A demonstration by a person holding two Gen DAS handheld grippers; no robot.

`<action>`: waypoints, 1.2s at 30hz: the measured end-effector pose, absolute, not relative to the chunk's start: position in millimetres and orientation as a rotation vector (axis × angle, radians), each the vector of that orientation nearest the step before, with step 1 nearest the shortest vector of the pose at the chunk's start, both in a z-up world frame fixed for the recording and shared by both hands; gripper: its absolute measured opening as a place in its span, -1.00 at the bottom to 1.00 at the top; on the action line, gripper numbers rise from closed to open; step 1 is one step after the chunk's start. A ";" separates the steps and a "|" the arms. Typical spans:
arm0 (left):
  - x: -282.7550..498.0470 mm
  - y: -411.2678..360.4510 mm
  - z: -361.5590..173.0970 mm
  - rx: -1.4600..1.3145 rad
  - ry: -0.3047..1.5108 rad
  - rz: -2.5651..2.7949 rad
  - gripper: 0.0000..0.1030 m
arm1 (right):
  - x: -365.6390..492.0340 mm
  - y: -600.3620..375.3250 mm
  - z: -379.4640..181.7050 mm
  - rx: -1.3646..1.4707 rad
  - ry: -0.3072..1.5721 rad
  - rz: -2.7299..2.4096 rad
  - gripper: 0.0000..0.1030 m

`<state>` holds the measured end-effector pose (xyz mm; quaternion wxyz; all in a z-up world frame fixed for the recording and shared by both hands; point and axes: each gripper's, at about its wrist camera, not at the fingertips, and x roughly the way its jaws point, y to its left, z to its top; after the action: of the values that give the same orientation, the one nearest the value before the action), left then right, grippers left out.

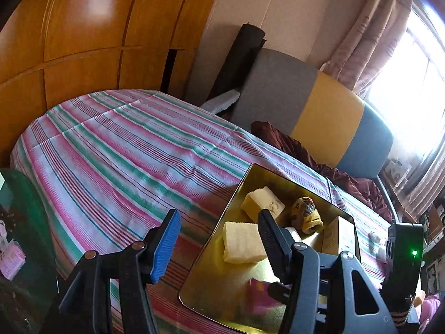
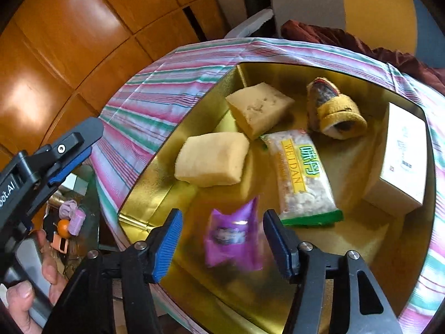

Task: Organize objects
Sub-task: 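Lower the purple packet into the gold tray and open the right gripper, then move both grippers back from the tray toward the items on the cloth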

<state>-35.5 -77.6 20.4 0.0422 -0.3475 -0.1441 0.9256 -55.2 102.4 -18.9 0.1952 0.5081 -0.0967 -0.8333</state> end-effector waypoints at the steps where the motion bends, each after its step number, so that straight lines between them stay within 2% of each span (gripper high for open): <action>1: -35.5 -77.1 21.2 -1.063 -0.434 2.832 0.13 | -54.6 100.7 -17.5 1.408 -0.273 -2.325 0.20; 6: -34.9 -73.1 21.2 -1.064 -0.426 2.822 0.14 | -45.1 106.2 -1.5 1.321 -0.257 -2.405 0.20; 14: -30.3 -42.3 12.1 -1.099 -0.370 2.710 0.14 | -17.1 146.0 34.0 1.193 -0.116 -2.590 0.28; 17: -23.8 -20.3 10.2 -1.100 -0.310 2.650 0.14 | -4.3 177.1 44.0 1.157 -0.116 -2.677 0.30; 20: -16.0 3.6 8.4 -1.097 -0.248 2.579 0.14 | 5.7 212.4 46.7 1.167 -0.201 -2.726 0.31; 29: 13.1 62.9 8.2 -1.033 -0.132 2.403 0.15 | 32.4 301.1 18.7 1.291 -0.345 -2.850 0.31; 32: 19.7 81.4 8.9 -1.020 -0.141 2.339 0.25 | 44.9 325.2 1.0 1.356 -0.384 -2.867 0.31; 36: 30.0 115.7 7.7 -1.035 -0.081 2.255 0.27 | 62.5 351.0 -22.1 1.437 -0.395 -2.889 0.31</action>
<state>30.0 115.7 7.7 0.3236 -0.3944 -0.0309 0.8595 62.5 351.0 -22.1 -0.0545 0.4415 -0.1212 -0.8874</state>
